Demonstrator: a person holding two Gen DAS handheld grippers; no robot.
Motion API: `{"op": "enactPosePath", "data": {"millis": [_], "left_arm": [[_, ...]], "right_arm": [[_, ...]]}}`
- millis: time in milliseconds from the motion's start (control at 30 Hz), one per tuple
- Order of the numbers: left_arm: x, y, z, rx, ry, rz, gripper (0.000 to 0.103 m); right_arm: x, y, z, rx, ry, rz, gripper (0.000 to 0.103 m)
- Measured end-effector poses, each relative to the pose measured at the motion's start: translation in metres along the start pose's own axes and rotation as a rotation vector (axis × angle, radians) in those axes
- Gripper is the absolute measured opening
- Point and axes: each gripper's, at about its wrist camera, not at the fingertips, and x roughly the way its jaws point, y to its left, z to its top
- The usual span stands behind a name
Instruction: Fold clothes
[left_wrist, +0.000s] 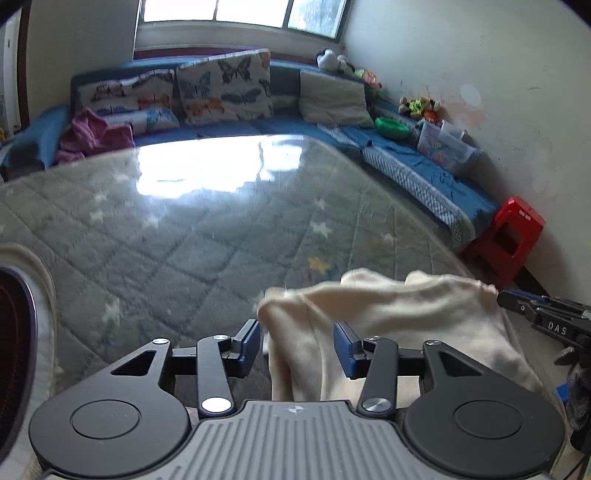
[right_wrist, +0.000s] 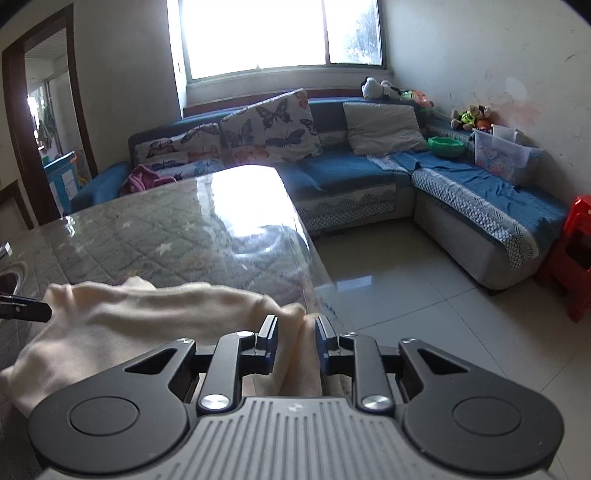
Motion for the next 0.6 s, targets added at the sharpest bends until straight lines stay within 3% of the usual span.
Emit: {"op": "enactPosePath", "data": {"millis": [100, 333, 600], "left_arm": [[0.002, -0.007, 0.008, 0.017, -0.021, -0.033, 0.045], [0.028, -0.034, 0.016, 0.043, 0.015, -0.120, 0.033], [0.061, -0.052, 0.019, 0.069, 0.038, -0.145, 0.033]], "right_arm": [[0.002, 0.008, 0.009, -0.006, -0.016, 0.036, 0.021], [0.024, 0.026, 0.013, -0.031, 0.010, 0.083, 0.021], [0.047, 0.030, 0.009, -0.039, 0.048, 0.086, 0.022]]}}
